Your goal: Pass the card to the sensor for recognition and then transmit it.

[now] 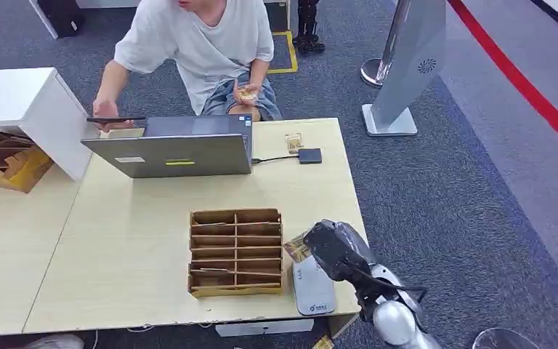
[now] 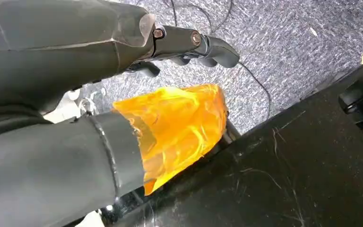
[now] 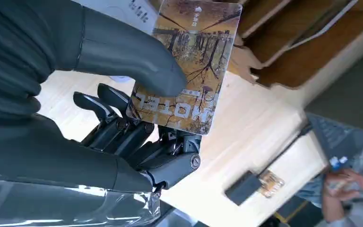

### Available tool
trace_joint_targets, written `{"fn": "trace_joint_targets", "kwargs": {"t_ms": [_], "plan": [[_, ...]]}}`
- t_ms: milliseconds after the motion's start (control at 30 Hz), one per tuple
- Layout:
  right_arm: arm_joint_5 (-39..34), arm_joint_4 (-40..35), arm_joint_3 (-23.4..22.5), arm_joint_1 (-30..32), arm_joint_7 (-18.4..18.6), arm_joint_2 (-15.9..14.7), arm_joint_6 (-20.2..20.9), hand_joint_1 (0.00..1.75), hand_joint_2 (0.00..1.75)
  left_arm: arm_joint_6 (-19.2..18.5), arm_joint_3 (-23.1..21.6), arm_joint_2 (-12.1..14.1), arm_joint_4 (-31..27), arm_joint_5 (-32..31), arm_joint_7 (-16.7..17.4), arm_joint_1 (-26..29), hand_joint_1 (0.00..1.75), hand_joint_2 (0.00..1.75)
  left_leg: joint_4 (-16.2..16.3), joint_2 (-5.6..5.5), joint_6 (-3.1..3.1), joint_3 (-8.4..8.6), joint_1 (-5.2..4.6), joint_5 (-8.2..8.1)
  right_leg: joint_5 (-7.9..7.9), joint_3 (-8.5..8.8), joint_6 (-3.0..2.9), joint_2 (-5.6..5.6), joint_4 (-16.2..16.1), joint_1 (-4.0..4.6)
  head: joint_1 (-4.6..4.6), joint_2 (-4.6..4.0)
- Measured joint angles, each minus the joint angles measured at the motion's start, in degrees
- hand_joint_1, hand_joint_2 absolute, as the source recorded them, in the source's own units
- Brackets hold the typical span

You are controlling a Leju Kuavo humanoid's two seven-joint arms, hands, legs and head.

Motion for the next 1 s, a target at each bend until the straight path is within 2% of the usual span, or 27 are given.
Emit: {"fn": "trace_joint_targets", "kwargs": {"t_ms": [367, 567, 867, 1000], "plan": [[-0.42, -6.35, 0.09, -0.04, -3.41, 0.00, -2.42, 1.75, 1.75, -0.07, -0.35, 0.02, 0.00, 0.02, -0.24, 0.06, 0.00, 0.00, 0.00, 0.00, 0.00, -0.01, 0.00, 0.00, 0.00, 0.00, 0.00, 0.00, 0.00, 0.00, 0.00, 0.00], [2.38, -9.63, 0.72, -0.45, -6.12, 0.00, -4.92, 1.75, 1.75, -0.55, -0.48, 0.02, 0.00, -0.31, -0.55, 0.05, 0.00, 0.00, 0.00, -0.01, 0.00, -0.01, 0.00, 0.00, 0.00, 0.00, 0.00, -0.01, 0.00, 0.00, 0.00, 0.00], [3.91, -11.93, 1.44, -1.00, -6.99, 0.02, -6.12, 1.75, 1.75, -0.70, -1.11, 0.02, 0.00, -0.44, -0.61, 0.04, 0.00, 0.00, 0.00, -0.01, 0.00, -0.02, 0.00, 0.00, 0.00, 0.00, 0.00, -0.01, 0.00, 0.00, 0.00, 0.00], [7.15, -12.83, 1.77, -1.72, -7.52, 0.35, -7.87, 1.75, 1.75, -1.14, -1.75, 0.02, 0.00, -0.92, -0.61, 0.03, 0.00, 0.00, 0.00, -0.01, 0.00, -0.02, 0.00, 0.00, 0.00, 0.00, 0.00, -0.01, 0.00, 0.00, 0.02, 0.00]]}}
